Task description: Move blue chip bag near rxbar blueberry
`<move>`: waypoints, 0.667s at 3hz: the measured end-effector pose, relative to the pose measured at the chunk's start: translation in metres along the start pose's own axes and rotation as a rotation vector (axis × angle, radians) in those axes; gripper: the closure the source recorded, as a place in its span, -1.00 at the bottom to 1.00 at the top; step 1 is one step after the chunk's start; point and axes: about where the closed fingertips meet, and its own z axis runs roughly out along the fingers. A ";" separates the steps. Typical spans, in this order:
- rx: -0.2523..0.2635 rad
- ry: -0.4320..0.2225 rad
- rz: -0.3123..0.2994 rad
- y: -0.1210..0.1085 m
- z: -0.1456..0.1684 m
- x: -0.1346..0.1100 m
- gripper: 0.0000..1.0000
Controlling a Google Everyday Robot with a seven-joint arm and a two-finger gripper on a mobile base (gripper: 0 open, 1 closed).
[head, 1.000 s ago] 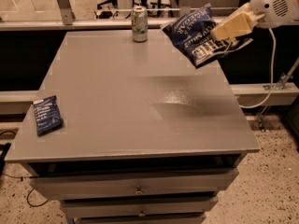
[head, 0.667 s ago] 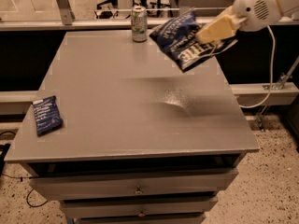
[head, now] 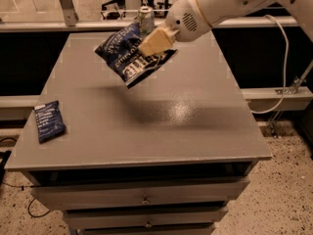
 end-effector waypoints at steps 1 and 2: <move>-0.071 0.007 -0.078 0.009 0.063 -0.025 1.00; -0.119 0.015 -0.135 0.012 0.098 -0.032 1.00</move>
Offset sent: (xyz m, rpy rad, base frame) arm 0.0275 0.1329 -0.0536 -0.0199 -0.0507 0.2648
